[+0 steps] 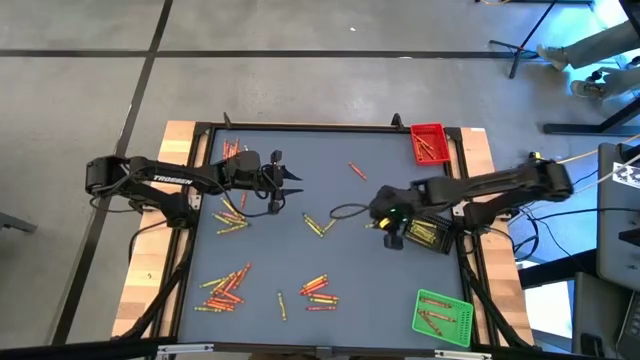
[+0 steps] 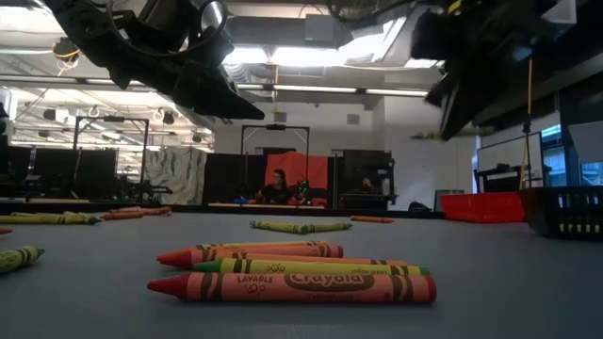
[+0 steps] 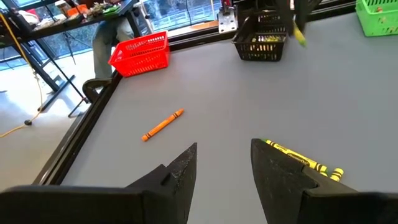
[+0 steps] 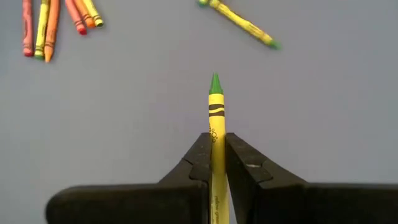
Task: Sort crayons
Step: Put the green crayon into the black basket
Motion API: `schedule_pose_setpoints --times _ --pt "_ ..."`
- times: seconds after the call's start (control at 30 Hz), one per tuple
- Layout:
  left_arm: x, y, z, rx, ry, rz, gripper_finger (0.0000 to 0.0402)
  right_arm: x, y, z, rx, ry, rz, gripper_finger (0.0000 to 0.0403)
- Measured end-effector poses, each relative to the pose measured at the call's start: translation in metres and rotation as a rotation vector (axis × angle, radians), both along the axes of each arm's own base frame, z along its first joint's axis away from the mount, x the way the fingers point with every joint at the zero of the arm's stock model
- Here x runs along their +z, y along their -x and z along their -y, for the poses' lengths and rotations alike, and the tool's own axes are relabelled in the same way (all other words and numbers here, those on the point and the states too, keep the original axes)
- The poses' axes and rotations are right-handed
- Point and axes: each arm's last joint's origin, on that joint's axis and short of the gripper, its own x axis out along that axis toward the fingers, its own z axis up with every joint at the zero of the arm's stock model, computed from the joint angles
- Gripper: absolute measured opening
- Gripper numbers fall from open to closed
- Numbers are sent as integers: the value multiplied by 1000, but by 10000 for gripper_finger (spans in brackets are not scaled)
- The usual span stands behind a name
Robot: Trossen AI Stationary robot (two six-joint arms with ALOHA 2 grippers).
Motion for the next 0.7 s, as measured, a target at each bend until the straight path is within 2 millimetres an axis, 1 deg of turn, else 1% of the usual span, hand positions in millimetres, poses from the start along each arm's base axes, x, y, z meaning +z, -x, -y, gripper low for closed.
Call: schedule_pose_setpoints --times 0.2,0.3,0.47,0.7 --pt "0 0 0 0 0 0 135 20 38 5 -166 -9 -75 27" --pt "0 0 0 0 0 0 135 21 53 7 -239 -24 -108 27" --pt "0 0 0 0 1 -3 135 7 80 7 -337 -49 -132 28" --pt "0 0 0 0 1 -3 135 -21 109 -5 -391 -109 -180 28"
